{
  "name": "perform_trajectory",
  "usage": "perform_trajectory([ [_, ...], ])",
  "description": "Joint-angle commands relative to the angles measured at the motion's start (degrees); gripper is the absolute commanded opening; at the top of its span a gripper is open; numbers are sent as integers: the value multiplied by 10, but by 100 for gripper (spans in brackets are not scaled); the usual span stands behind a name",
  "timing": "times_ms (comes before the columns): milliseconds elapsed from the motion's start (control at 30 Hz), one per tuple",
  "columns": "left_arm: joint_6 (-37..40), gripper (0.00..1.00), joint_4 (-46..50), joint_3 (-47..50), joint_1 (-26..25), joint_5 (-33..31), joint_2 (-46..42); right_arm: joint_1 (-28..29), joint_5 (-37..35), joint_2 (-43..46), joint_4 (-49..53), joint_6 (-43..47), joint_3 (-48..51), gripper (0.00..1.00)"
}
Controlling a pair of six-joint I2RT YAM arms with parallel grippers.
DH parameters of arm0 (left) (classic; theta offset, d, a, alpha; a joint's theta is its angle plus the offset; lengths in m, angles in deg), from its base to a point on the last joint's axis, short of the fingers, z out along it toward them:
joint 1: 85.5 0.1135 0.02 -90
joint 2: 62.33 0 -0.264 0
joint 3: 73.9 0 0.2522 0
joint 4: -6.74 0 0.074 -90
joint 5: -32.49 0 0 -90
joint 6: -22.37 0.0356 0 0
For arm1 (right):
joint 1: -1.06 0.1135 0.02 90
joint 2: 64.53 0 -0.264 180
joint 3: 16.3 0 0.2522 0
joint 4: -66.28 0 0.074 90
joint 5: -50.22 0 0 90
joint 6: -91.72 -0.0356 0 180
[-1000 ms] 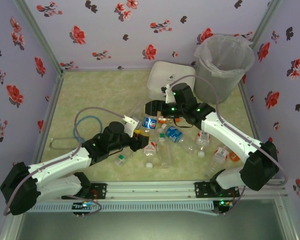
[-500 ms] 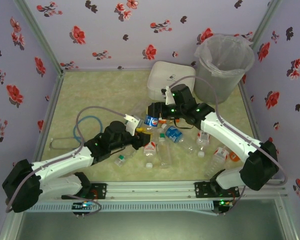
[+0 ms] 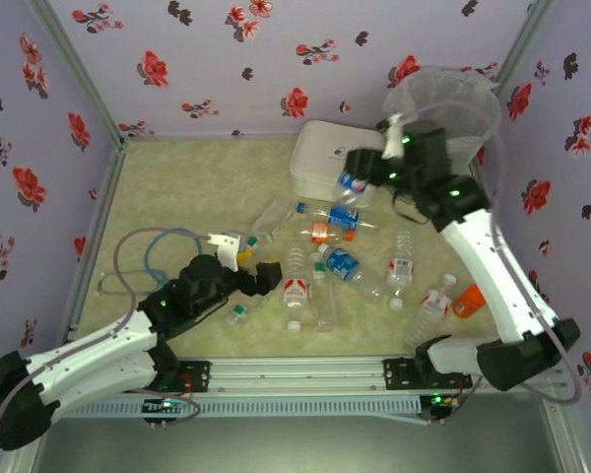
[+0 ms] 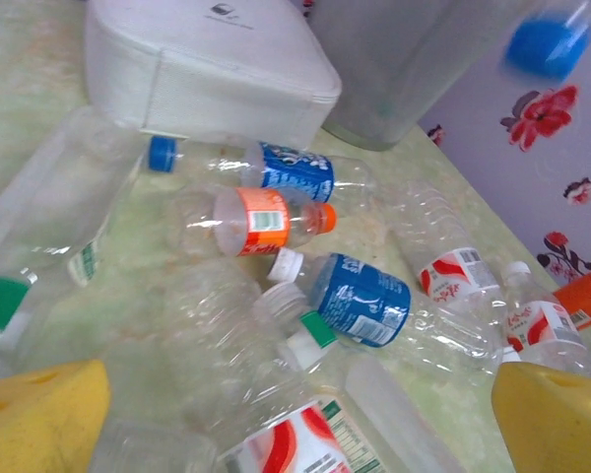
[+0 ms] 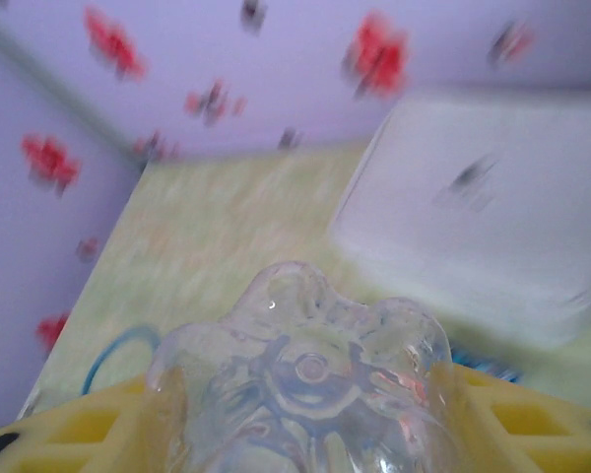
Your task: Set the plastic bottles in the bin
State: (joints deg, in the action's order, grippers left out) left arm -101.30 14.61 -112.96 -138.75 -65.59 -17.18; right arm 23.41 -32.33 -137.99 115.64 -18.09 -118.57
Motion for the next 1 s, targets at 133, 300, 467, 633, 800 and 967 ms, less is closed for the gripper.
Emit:
perform_trajectory([
  [133,-58,100,52,31,3,-43,-51,-98,-262,-49,-31,190,-151,0],
  [300,-69,100,47,38,2,-51,-55,-158,-330,-135,-129,233,-194,0],
  [467,-70,100,59,30,3,-51,-52,-194,-305,-276,-31,226,-366,0],
  [633,-81,100,63,32,3,-51,-54,-196,-281,-393,55,232,-506,0],
  [800,-70,100,116,-6,5,-76,-44,-208,-232,-470,88,208,-567,0],
  [967,-68,100,197,-58,9,-103,-21,-227,-163,-547,168,164,-653,0],
])
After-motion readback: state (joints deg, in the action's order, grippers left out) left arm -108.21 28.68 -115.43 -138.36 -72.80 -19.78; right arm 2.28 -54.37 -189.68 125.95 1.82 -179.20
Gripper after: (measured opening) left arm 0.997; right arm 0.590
